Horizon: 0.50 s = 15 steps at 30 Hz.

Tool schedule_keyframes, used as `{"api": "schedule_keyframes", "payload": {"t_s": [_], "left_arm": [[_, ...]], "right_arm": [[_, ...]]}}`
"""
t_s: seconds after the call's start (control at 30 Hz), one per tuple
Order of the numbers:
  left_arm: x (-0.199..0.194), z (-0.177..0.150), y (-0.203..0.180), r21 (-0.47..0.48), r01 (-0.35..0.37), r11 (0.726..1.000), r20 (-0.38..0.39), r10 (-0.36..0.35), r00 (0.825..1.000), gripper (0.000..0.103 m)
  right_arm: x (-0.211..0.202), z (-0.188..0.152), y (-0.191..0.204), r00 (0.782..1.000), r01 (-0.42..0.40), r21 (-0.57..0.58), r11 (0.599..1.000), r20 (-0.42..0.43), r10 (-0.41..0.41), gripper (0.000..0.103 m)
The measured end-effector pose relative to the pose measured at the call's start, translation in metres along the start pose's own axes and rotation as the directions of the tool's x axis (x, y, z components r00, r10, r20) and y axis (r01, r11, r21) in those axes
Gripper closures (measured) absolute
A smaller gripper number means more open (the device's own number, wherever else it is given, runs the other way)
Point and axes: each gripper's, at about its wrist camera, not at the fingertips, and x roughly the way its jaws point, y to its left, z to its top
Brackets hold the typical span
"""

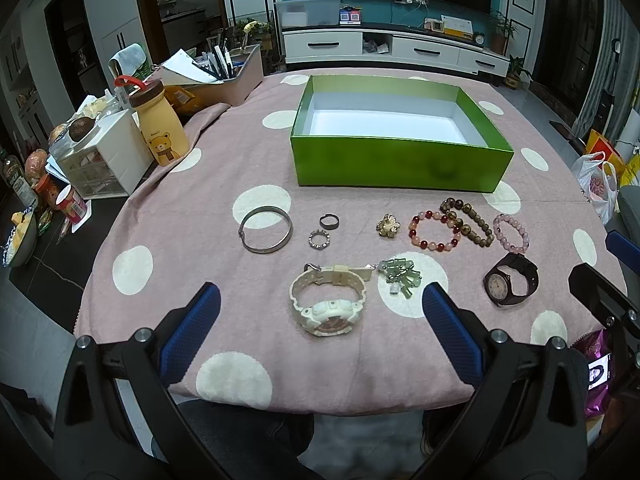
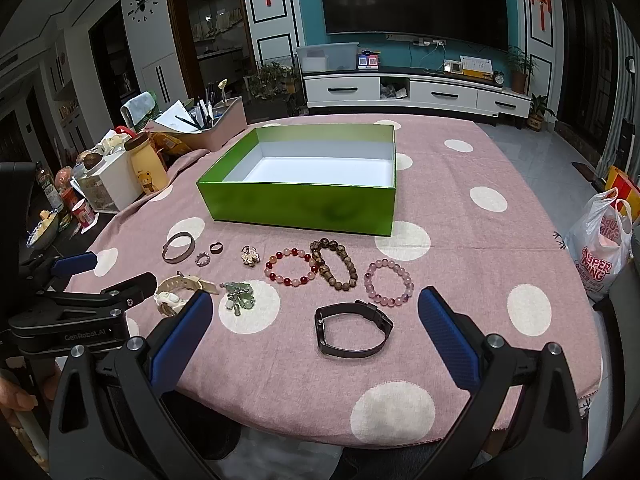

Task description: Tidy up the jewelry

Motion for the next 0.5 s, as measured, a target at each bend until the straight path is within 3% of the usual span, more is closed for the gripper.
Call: {"api": "schedule_keyframes", "payload": {"t_s": [0.3, 0.5], "left_arm": [[0.014, 0.001, -0.006, -0.009, 0.021, 1.0, -0.011, -0.021, 1.0, 0.002], [0.029, 0.002, 0.019, -0.092, 0.072, 0.993, -0.012, -0.074, 0.997, 0.002]], "right_arm": [[0.008, 0.005, -0.005, 1.0, -0.003, 0.017, 1.0, -0.003, 0.003, 0.001], [0.022, -0.003, -0.029, 1.0, 0.024, 0.041, 0.999, -0.001, -0.024, 0.001]]}}
